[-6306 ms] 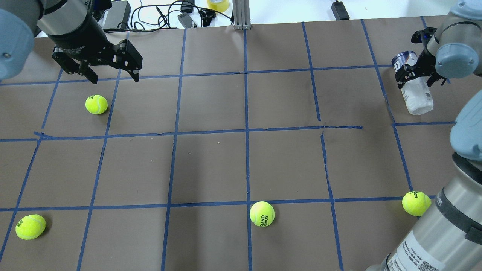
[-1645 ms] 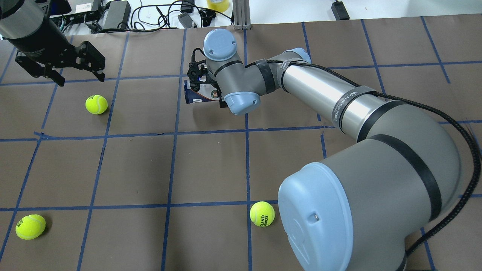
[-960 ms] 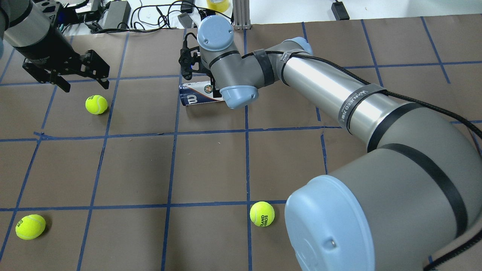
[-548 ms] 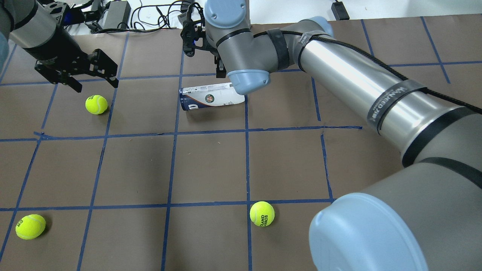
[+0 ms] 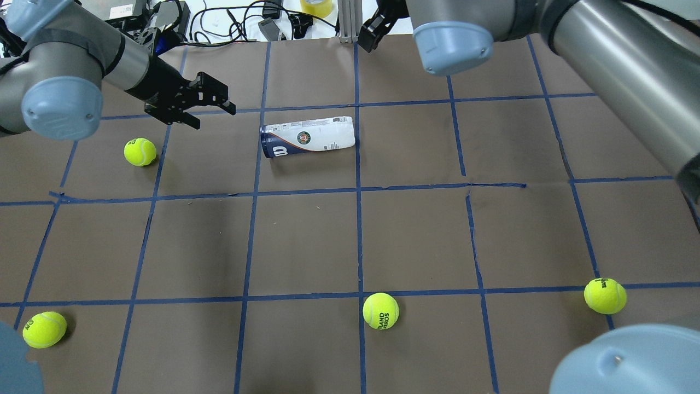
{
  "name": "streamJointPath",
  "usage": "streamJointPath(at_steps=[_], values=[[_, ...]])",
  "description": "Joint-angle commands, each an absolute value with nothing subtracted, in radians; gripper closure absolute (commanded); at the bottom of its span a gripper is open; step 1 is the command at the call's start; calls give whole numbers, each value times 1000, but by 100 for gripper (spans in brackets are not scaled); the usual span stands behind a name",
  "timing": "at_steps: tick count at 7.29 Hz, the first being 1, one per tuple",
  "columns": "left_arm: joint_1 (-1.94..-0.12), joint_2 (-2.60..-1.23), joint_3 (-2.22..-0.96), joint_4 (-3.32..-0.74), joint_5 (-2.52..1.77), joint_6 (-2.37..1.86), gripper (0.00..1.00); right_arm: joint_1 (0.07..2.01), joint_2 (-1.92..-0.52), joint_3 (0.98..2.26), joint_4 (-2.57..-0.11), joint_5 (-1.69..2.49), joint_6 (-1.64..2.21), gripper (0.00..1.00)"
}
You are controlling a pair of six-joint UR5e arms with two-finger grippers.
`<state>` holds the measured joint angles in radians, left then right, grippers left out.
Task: Lift up tennis ball bucket
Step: 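Raise the right gripper away while the left gripper reaches to the can's end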
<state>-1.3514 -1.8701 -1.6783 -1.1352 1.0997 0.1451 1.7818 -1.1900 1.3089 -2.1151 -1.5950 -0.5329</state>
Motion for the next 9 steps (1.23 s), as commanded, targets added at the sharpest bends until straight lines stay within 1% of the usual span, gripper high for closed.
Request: streamJointPath(at_steps=[1, 3, 4, 5, 8, 9], values=[[-1351, -1965, -1684, -1028, 973, 107, 0, 1665, -1305, 1310, -1644, -1598, -322, 0], [-1351, -2046, -1678, -996, 879, 104, 0, 1641, -1373, 1310, -1602, -1601, -179, 0], [-1351, -2072, -1680, -996, 868, 103, 0, 1641, -1385, 1316, -1597, -1601, -26, 0], [-1353, -2095, -1683, -996, 856, 95, 0, 1641, -1396, 1340, -1597, -1598, 56, 0], [-1361, -2152, -1684, -996, 805, 87, 0, 1641, -1527, 1478, -1597, -1598, 63, 0], [-1364, -2163, -1684, -997, 805, 87, 0, 1641, -1534, 1495, -1600, -1598, 61, 0]])
